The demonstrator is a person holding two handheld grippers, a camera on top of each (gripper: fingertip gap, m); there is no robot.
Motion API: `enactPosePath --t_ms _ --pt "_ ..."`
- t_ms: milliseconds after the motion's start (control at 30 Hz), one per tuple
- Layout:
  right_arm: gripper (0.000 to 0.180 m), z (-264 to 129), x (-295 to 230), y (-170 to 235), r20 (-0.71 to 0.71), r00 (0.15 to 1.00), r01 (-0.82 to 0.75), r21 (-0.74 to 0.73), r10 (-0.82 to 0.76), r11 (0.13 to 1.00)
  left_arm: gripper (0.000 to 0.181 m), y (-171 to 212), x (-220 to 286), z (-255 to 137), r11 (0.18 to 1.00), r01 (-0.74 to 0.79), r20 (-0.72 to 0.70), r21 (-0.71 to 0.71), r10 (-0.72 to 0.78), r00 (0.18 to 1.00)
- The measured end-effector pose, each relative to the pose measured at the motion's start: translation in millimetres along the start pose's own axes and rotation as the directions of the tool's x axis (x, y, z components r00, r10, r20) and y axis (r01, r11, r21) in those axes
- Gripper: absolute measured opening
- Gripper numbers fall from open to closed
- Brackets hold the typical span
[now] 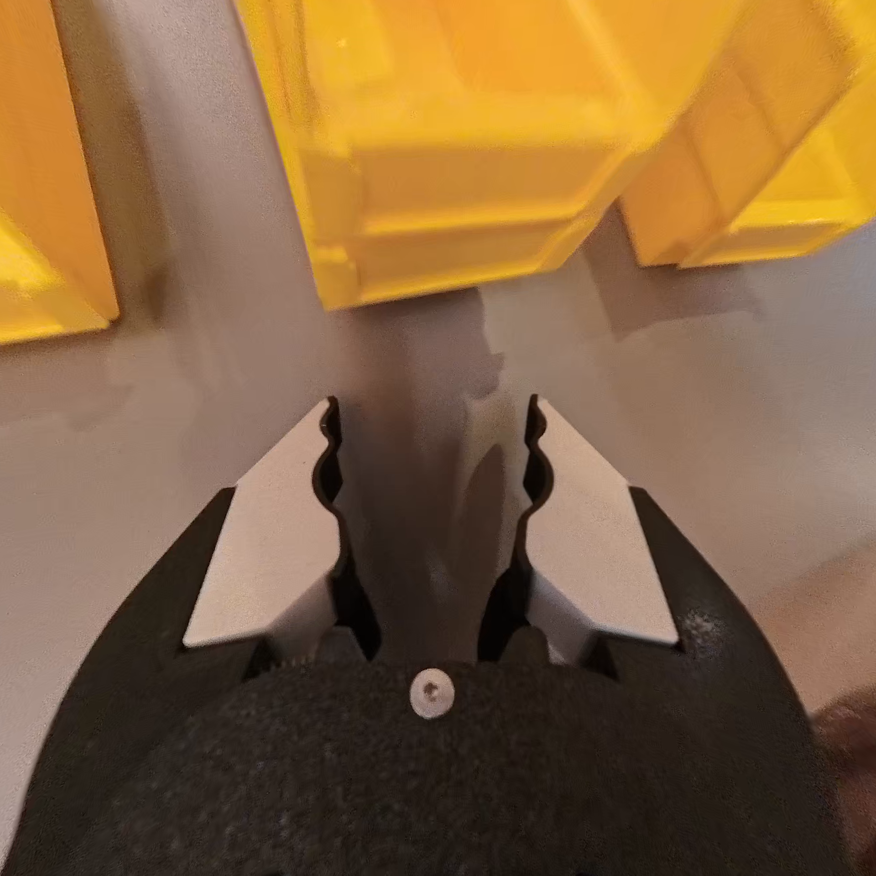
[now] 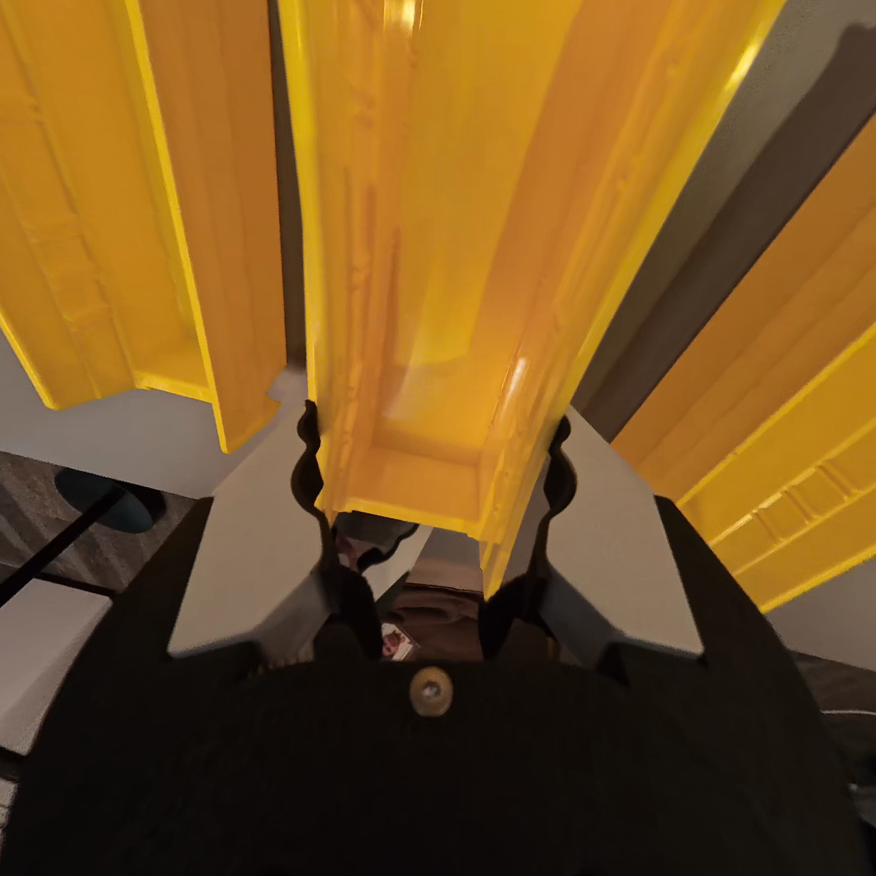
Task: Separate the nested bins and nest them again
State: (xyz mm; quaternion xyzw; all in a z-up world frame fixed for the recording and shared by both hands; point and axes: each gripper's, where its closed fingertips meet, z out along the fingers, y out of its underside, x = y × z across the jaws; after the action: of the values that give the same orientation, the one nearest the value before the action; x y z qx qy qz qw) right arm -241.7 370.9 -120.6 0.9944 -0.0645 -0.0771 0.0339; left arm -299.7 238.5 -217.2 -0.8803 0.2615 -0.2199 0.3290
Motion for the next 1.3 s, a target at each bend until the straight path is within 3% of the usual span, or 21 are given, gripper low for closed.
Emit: enactPosePath --t_ms 67,233,300,467,600,833,1033,1067,1167,1300 --pt "0.097 7.3 -2.0 1.9 0.028 1.0 -0.014 -0.005 0.014 1.0 0.07 -15.1 -5.0 -10.6 0.997 -0.038 -0.046 0.067 0.042 0.998" --pt "0.099 9.6 -4.6 11.0 0.012 0.999 0.037 -0.041 -0.037 0.998 0.08 -29.2 -20.9 -5.5 0.986 -0.148 -0.155 0.072 0.158 0.975" --pt "0.099 6.0 -5.0 11.8 0.019 0.998 0.054 -0.042 -0.053 0.998 0.075 -30.5 -19.8 -9.8 0.981 -0.175 -0.197 0.078 0.188 0.962" --pt "0.115 19.7 3.5 18.3 -0.05 0.99 0.127 -0.029 -0.128 0.991 0.071 -35.1 -11.6 -33.8 0.991 -0.115 -0.318 0.062 0.128 0.939" --pt "0.123 16.2 2.1 13.9 -0.026 0.99 0.141 0.019 -0.14 0.99 0.071 -37.0 -17.3 -47.0 0.995 -0.078 -0.352 0.057 0.093 0.931" --pt "0.119 -31.3 -16.2 -64.4 -0.01 0.997 0.077 0.182 -0.076 0.98 0.07 -40.3 -41.0 -67.4 0.995 0.004 -0.345 0.101 0.032 0.938" --pt "0.137 19.1 12.2 -60.5 -0.166 0.985 0.051 0.008 -0.049 0.999 0.07 -39.2 -62.9 -62.3 0.997 0.034 -0.344 0.063 -0.01 0.939" --pt "0.137 22.0 12.2 -59.6 -0.159 0.985 0.06 -0.005 -0.06 0.998 0.07 -40.0 -63.2 -62.0 0.997 0.047 -0.355 0.062 -0.022 0.935" --pt "0.113 19.3 10.1 -63.0 -0.124 0.99 0.066 0.015 -0.063 0.998 0.07 -40.7 -62.6 -60.8 0.996 0.077 -0.387 0.045 -0.054 0.921" --pt "0.107 17.2 10.2 -57.0 -0.125 0.99 0.069 -0.011 -0.069 0.998 0.068 -47.1 -60.2 -61.1 0.993 0.104 -0.409 0.054 -0.073 0.909"
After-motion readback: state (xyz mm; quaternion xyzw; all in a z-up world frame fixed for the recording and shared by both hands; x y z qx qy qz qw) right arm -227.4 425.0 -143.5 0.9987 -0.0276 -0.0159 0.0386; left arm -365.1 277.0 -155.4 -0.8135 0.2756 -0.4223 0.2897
